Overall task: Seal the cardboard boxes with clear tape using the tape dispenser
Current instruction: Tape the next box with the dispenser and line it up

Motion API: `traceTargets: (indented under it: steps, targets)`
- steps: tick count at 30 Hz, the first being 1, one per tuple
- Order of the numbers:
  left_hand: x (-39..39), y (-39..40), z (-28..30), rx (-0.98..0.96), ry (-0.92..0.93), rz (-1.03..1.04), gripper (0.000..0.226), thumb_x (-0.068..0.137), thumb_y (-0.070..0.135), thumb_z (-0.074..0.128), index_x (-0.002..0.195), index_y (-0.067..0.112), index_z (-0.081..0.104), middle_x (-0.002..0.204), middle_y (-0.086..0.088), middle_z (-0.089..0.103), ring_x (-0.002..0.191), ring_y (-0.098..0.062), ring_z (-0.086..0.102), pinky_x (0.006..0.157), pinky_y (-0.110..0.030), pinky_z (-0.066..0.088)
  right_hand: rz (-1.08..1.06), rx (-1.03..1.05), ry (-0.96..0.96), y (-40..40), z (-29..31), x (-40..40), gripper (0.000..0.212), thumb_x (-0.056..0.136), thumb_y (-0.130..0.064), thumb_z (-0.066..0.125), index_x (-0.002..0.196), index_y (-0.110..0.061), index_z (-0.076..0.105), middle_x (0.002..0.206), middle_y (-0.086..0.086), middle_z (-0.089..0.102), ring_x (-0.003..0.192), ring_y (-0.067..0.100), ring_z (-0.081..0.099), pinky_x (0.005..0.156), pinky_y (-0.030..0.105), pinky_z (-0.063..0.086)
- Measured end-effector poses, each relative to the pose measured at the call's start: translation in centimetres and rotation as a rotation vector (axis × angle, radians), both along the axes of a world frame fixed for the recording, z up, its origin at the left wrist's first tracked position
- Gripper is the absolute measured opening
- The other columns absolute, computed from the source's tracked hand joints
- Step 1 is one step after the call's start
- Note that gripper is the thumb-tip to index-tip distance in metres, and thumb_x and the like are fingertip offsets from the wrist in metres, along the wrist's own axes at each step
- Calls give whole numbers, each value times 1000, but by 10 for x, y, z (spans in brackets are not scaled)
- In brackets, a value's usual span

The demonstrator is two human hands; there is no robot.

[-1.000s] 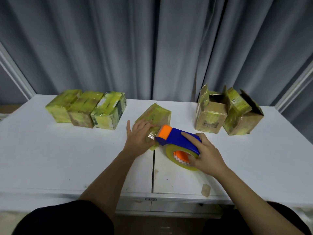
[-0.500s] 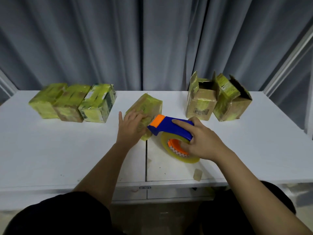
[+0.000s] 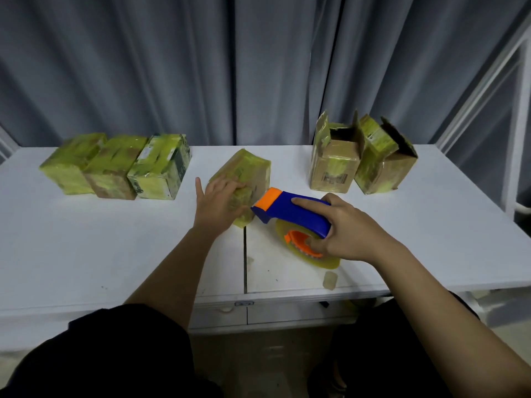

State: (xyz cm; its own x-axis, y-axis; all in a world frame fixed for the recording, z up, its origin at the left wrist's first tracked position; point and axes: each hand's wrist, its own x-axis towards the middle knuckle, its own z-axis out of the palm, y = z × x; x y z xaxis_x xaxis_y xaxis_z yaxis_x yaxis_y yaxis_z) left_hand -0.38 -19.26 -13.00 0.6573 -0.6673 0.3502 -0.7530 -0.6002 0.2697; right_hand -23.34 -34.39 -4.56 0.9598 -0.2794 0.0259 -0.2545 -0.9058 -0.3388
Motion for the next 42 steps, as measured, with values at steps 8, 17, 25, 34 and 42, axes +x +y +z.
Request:
traceTargets:
  steps: [8,17,25,34,42]
  targets:
    - [1,-1,3,27,18,-18,51,86,45,63,129,20,52,140,-3,47,137,-23,32,113,-48,-15,27,29,-8,1,-17,-19,81,78,-53,69,145,-47,23,106,-14,36,88,10,48,64,11,34]
    - [1,0,7,37,19,-3,46,90,43,59,128,19,51,140,-3,46,138,-22,32,110,-51,-20,12,3,0,-6,-22,-11,70,85,-51,62,145,-43,29,116,-8,43,96,15,53,70,18,38]
    - [6,1,5,11,59,-31,39,89,40,60,125,29,52,140,11,44,142,-10,20,107,-49,-25,48,-130,168,4,2,19,67,87,-49,57,145,-45,24,103,-5,41,85,18,48,71,28,36]
    - [14,6,-4,-67,-9,-126,48,82,41,66,126,23,56,140,5,49,142,-17,26,113,-42,-11,80,-129,403,23,16,101,49,76,-37,65,123,-31,55,99,-1,60,83,20,59,58,25,42]
    - [23,7,-14,-102,-63,-172,44,83,36,67,122,16,61,131,-3,58,134,-28,40,113,-44,1,101,-71,599,10,15,104,55,77,-42,68,130,-32,55,105,-3,56,96,19,56,77,28,49]
